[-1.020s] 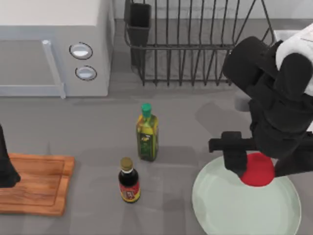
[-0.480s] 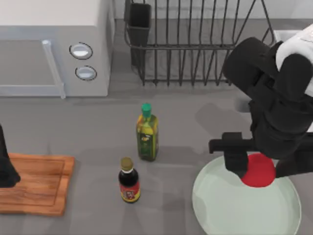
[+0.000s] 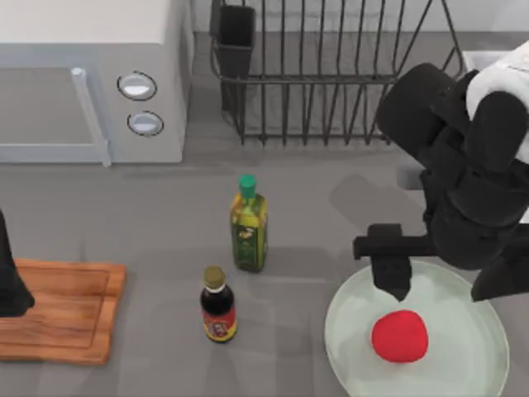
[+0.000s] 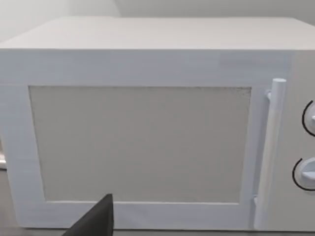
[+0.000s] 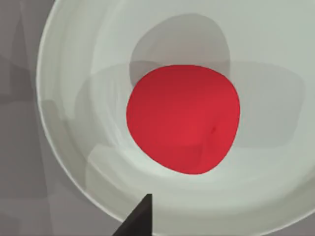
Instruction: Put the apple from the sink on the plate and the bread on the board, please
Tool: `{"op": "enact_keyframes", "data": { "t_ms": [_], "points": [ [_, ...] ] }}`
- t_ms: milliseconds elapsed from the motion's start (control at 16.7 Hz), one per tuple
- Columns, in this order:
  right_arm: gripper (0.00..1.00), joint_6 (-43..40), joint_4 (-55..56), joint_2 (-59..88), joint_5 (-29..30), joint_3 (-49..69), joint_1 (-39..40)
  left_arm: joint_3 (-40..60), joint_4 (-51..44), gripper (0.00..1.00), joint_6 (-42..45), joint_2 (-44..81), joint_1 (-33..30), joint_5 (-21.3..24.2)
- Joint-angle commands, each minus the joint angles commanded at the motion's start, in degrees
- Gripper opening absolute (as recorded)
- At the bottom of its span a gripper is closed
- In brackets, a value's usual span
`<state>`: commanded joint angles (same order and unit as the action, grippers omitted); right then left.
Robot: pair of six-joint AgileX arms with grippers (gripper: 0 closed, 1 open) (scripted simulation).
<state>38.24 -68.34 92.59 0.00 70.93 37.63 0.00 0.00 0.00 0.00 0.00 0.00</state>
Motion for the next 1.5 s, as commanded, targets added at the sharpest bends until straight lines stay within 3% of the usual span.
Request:
{"op": "enact_keyframes", "data": {
  "t_ms": [600, 840, 1080, 1500],
  "points": [
    [1.00, 0.0, 0.0, 0.0, 0.0, 0.0, -0.1, 0.0, 0.0, 1.00, 0.0, 0.0, 0.0, 0.0],
    [1.00, -2.7, 4.7, -5.4, 0.0, -4.9, -2.7, 0.0, 0.0, 1.00, 0.0, 0.0, 0.0, 0.0],
    [1.00, -8.8, 15.6, -20.3, 0.0, -16.2, -8.7, 0.0, 0.0, 1.00, 0.0, 0.0, 0.0, 0.0],
    [1.00, -23.8, 42.9, -62.2, 0.0, -44.6, -23.4, 0.0, 0.0, 1.00, 0.0, 0.0, 0.0, 0.0]
  ]
}}
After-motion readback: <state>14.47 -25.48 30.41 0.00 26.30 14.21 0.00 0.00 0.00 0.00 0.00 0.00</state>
